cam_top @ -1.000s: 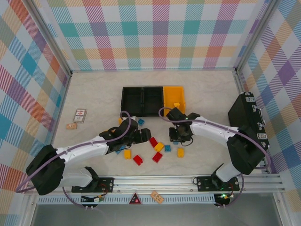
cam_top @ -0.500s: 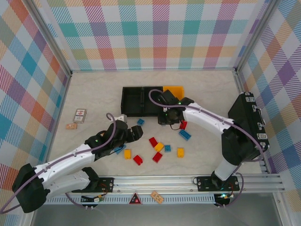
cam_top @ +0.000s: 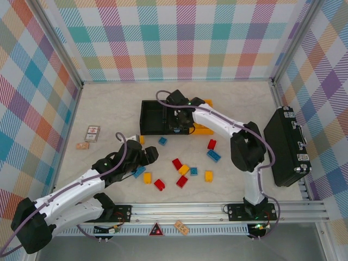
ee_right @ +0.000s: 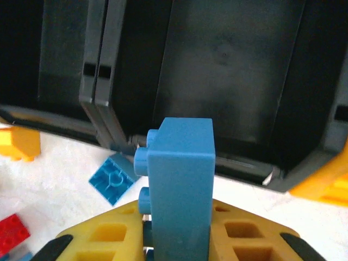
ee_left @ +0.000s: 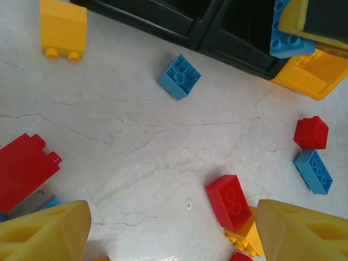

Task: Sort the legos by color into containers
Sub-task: Place the lego in the container.

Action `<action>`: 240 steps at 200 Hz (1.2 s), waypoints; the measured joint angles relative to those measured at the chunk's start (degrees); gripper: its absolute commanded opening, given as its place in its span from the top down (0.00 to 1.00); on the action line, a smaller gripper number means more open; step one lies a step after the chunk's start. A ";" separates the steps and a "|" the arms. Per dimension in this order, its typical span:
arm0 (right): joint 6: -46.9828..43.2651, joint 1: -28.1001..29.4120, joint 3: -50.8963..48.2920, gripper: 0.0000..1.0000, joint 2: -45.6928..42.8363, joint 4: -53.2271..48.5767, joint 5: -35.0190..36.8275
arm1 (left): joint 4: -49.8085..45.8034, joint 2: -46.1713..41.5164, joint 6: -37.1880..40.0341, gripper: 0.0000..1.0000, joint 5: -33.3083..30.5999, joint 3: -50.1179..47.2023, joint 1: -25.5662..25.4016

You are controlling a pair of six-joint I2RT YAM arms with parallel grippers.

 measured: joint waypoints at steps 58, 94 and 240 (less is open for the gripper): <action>-0.28 -2.05 8.44 0.69 7.48 -3.04 1.22 | -0.02 -0.20 -0.24 0.21 0.00 -0.79 0.15; -0.20 -2.91 11.17 0.59 9.18 -4.26 1.92 | -0.02 -0.20 -0.85 0.21 0.00 -1.33 0.15; -0.59 -1.36 -10.40 0.56 -12.96 4.39 -3.06 | -9.35 0.83 -4.07 0.21 -3.93 1.51 1.57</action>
